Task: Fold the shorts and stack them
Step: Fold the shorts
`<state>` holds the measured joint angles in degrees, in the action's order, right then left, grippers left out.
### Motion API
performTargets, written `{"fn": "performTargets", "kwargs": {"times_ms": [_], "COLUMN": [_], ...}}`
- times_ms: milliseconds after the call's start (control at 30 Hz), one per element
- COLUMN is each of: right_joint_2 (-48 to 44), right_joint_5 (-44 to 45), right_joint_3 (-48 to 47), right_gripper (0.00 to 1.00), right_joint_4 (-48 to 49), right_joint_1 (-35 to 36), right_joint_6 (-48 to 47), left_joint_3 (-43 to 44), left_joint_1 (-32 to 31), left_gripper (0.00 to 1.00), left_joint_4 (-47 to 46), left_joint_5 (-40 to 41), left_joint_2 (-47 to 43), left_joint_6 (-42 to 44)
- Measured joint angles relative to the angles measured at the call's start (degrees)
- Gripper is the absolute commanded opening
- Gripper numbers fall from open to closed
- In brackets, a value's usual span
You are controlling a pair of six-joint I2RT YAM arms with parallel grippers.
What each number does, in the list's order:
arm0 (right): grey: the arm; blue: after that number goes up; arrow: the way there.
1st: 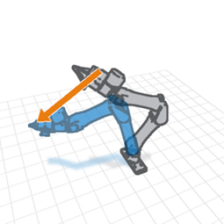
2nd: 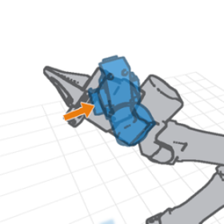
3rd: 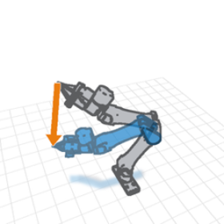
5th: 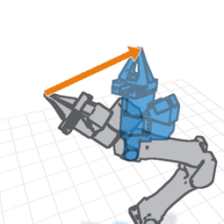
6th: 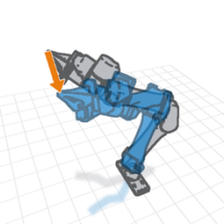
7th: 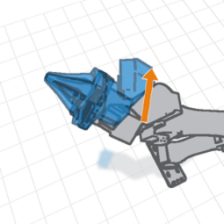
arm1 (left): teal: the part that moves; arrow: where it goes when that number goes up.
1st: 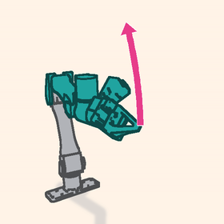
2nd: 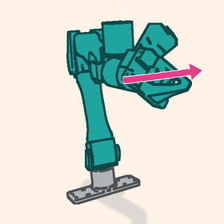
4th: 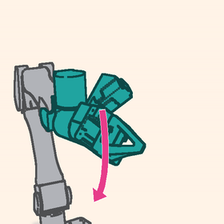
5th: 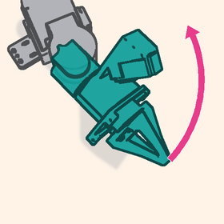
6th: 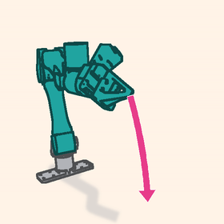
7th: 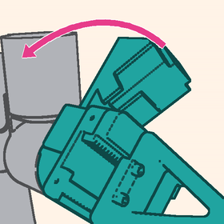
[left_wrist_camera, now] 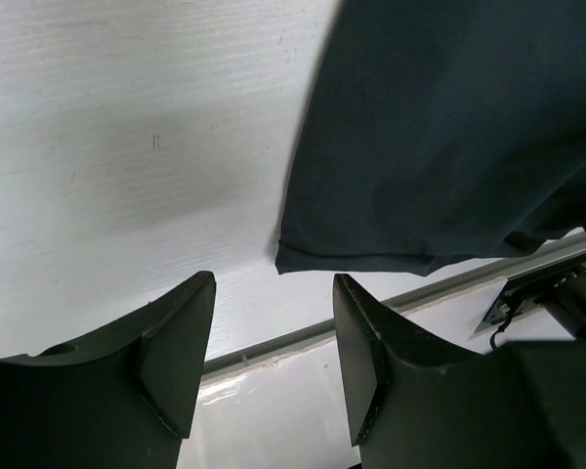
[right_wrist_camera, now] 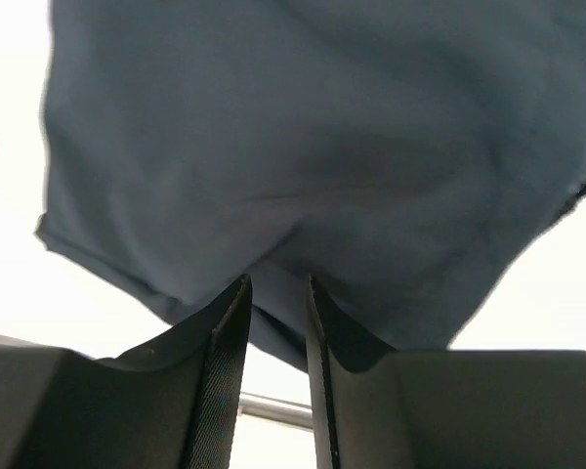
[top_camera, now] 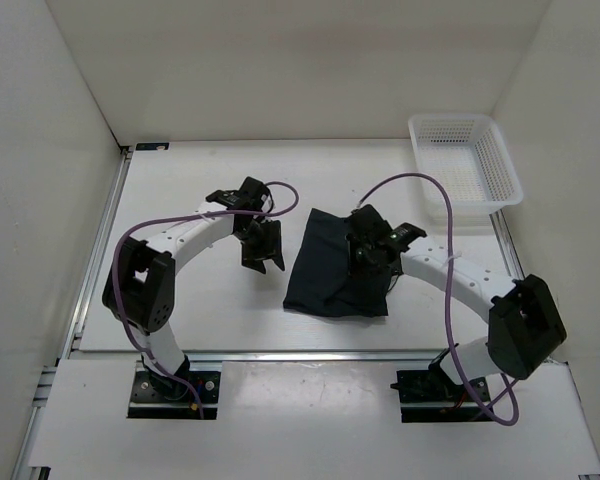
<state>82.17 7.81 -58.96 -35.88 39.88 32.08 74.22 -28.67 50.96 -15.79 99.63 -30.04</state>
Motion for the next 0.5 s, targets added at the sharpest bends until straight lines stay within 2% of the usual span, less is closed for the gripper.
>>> {"fn": "performTargets", "kwargs": {"times_ms": [133, 233, 267, 333, 433, 500], "right_joint_2": [-2.5, -2.7, -2.3, -0.5, 3.4, 6.0], "right_joint_5": [2.4, 2.8, 2.8, 2.8, 2.5, 2.5], "right_joint_3": [3.0, 3.3, 3.3, 3.1, 2.4, 2.2], "right_gripper": [0.35, 0.47, 0.59, 0.65, 0.62, 0.48], "right_joint_4": [-0.8, -0.8, -0.7, -0.3, 0.1, 0.6], "right_joint_1": [0.6, 2.7, 3.7, 6.4, 9.3, 10.1], "right_joint_6": [1.2, 1.9, 2.1, 1.9, 1.9, 1.8], "left_joint_3": [-0.7, -0.7, -0.7, -0.7, -0.7, -0.7], "left_joint_1": [0.0, 0.0, 0.0, 0.0, 0.0, 0.0], "left_gripper": [0.63, 0.63, 0.63, 0.63, 0.63, 0.63], "left_joint_4": [-0.1, -0.2, -0.2, -0.2, -0.2, -0.2], "left_joint_5": [0.2, 0.3, 0.3, 0.4, 0.5, 0.5], "left_joint_2": [-1.1, -1.1, -1.1, -1.1, -1.2, -1.3], "left_joint_6": [-0.4, -0.5, -0.6, -0.7, -0.9, -1.0]}}
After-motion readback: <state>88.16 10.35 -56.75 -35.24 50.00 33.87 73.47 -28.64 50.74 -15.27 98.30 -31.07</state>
